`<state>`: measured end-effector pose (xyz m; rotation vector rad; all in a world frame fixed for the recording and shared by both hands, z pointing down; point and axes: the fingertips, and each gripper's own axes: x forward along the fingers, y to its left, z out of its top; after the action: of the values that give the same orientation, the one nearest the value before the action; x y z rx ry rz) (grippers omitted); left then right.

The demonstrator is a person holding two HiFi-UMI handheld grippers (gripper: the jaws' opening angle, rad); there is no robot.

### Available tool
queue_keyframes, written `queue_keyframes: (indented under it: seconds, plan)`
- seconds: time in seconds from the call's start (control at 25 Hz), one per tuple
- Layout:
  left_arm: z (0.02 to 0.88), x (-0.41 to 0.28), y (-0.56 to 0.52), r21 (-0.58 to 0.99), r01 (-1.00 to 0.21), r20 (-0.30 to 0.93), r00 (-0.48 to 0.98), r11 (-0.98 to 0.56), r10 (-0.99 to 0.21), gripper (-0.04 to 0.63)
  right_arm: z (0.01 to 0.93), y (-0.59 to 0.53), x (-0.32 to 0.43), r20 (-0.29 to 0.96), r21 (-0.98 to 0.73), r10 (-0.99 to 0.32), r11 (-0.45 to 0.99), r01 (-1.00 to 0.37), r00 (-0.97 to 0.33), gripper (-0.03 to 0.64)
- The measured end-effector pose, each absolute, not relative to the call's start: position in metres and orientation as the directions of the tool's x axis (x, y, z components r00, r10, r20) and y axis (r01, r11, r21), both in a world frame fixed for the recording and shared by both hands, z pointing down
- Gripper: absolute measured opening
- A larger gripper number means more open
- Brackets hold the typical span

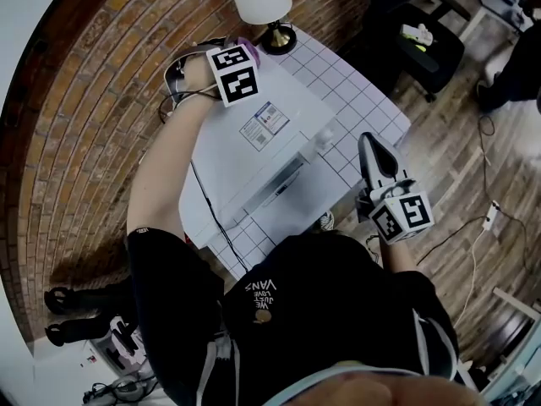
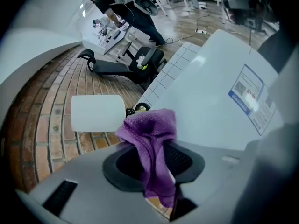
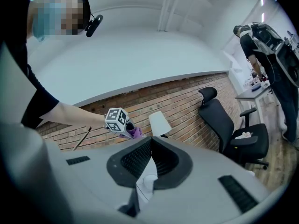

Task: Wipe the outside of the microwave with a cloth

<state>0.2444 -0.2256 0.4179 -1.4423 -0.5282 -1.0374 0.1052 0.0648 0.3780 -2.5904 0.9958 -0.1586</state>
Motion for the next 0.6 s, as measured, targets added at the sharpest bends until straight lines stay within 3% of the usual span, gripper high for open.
queue_keyframes:
  seconds: [0.32,0.6]
  plan:
    - [0.409,0.231,-0.231,-0.546,0.806,0.837,0.512,-0.228,-0.195,0.129,0.371,0.057,0.095,-0.029,-0.356,-0.670,-0.687,-0.634,0.742,0.000]
    - [0.390,0.145,-0.283,-0.557,0.776,0.830,0.531,-0.296,-0.172,0.129,0.357,0.023,0.076,-0.050,-0.336,-0.706,-0.654,-0.678,0.706,0.000]
